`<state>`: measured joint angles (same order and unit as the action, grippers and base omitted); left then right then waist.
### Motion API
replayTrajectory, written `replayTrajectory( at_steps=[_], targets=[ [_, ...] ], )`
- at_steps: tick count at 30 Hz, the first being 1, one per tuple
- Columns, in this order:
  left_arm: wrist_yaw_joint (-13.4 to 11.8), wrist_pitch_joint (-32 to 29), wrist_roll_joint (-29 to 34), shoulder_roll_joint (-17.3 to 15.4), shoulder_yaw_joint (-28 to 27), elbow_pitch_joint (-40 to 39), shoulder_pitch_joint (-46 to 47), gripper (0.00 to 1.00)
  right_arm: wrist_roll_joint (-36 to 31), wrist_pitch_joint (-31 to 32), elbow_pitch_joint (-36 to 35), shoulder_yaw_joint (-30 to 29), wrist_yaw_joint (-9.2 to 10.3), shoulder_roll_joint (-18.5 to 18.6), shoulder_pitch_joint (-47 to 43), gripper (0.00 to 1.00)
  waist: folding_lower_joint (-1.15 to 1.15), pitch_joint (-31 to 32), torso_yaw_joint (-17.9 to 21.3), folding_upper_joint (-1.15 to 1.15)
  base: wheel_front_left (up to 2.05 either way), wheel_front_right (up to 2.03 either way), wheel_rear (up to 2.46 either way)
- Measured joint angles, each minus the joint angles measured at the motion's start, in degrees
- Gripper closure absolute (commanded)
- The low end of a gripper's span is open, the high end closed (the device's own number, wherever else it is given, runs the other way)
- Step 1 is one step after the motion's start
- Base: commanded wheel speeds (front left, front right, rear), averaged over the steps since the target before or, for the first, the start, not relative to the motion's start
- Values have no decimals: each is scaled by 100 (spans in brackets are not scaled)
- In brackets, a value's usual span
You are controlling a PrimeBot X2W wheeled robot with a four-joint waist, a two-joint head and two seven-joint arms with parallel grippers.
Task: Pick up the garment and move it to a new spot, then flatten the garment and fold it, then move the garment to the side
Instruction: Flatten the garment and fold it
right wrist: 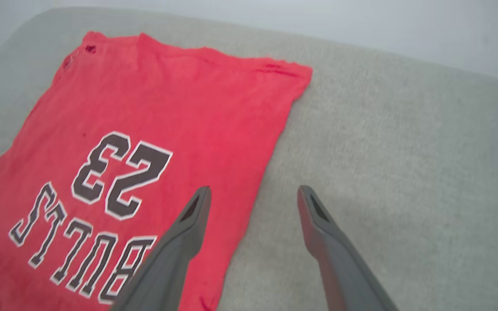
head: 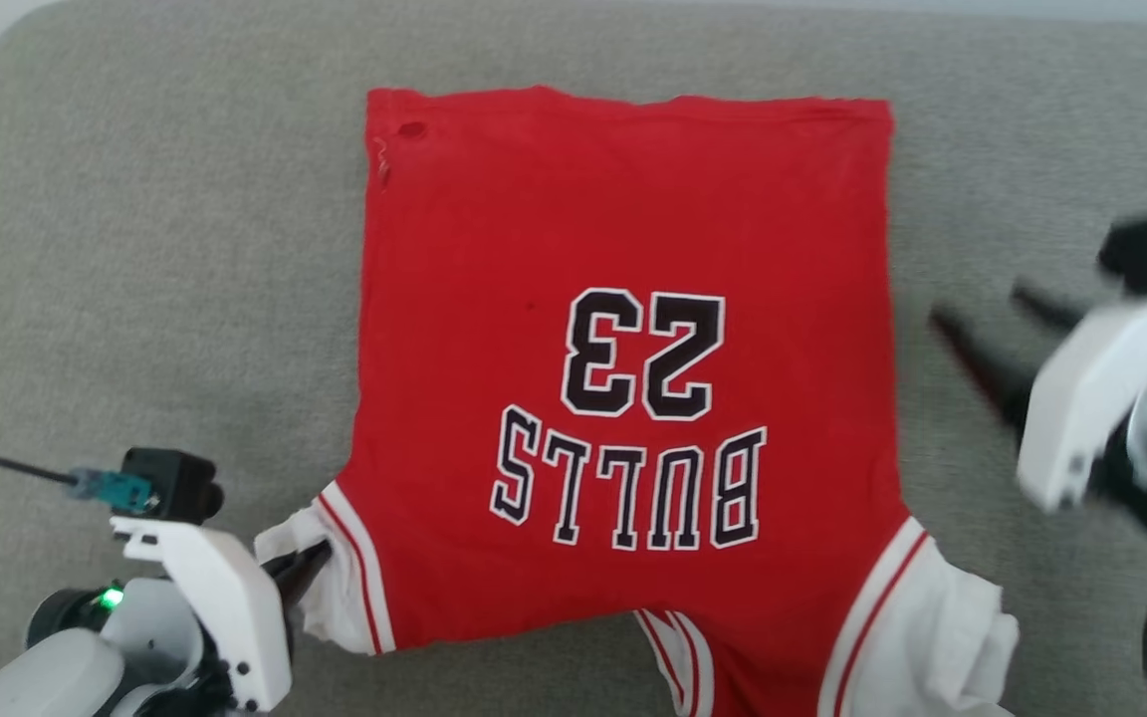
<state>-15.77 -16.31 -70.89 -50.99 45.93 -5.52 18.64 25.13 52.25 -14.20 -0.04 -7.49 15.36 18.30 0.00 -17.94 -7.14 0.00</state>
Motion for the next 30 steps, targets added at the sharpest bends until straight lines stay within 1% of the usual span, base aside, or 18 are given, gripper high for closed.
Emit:
replayTrajectory(
  at_steps=[4, 7, 14, 19, 22, 25, 29, 30],
  targets=[
    [123, -33, 87, 188, 68, 119, 204, 100, -275, -321, 738, -154, 0, -97, 915, 0, 0, -135, -176, 0, 0, 0, 0],
    [222, -78, 127, 335, 130, 227, 348, 100, -449, -510, 1450, -177, 0, -43, 1569, 0, 0, -231, -341, 0, 0, 0, 0],
    [425, -136, 272, 626, 248, 467, 637, 100, -867, -611, 3188, -266, 0, 4, 2777, 0, 0, -469, -743, 0, 0, 0, 0],
    [558, -162, 289, 804, 289, 617, 802, 100, -1258, -439, 4377, -456, 0, 26, 3407, 0, 0, -657, -991, 0, 0, 0, 0],
    [605, -162, 296, 878, 297, 699, 857, 100, -1436, -175, 4982, -567, 0, 14, 3649, 0, 0, -749, -1111, 0, 0, 0, 0],
    [659, -160, 296, 938, 307, 766, 911, 100, -1538, 107, 5406, -666, -1, 2, 3877, 0, 0, -811, -1194, 0, 0, 0, 0],
    [721, -158, 296, 989, 311, 840, 931, 100, -1671, 323, 5773, -699, -1, -10, 4058, 0, 0, -851, -1255, 0, 0, 0, 0],
    [728, -157, 294, 1002, 311, 860, 937, 100, -1672, 345, 5834, -659, -1, -8, 4097, 9, 0, -859, -1261, 0, 0, 0, 0]
  ],
)
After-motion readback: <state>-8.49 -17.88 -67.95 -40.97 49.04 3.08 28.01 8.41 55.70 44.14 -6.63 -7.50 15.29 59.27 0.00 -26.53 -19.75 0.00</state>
